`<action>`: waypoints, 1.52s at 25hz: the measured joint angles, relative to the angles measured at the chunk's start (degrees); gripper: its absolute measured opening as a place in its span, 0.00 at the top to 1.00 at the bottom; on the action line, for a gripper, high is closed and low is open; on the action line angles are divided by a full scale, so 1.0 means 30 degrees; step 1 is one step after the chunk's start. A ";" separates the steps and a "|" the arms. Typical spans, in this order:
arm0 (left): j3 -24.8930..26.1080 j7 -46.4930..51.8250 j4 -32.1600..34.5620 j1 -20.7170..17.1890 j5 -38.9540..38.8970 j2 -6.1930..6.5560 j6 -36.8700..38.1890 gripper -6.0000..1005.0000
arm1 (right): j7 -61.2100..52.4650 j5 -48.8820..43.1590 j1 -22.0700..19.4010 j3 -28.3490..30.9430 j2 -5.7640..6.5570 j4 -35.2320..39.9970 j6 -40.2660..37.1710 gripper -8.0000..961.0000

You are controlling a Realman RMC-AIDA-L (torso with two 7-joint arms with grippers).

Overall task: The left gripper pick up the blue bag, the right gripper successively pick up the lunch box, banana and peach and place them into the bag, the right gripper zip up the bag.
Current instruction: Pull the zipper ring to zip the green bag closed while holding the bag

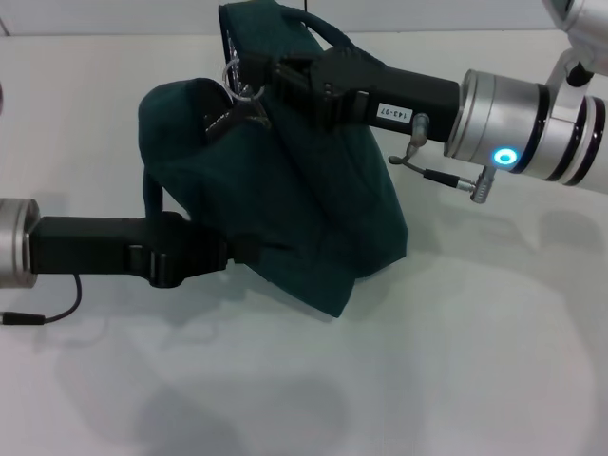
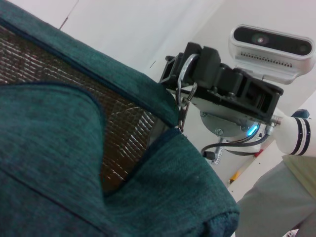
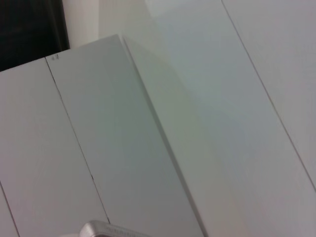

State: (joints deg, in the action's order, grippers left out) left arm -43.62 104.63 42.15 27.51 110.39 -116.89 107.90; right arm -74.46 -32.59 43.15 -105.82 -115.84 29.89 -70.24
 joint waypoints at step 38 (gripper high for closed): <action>0.7123 -0.0017 -0.0016 -0.2583 -0.0438 -0.0115 -0.2363 0.68 | 0.0962 -0.0047 -0.1680 -0.0233 -0.0117 -0.0071 -0.3285 0.91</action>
State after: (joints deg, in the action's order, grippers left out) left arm -22.25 104.58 42.10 19.76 109.08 -117.23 100.81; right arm -71.58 -32.73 38.11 -106.52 -116.19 29.68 -80.10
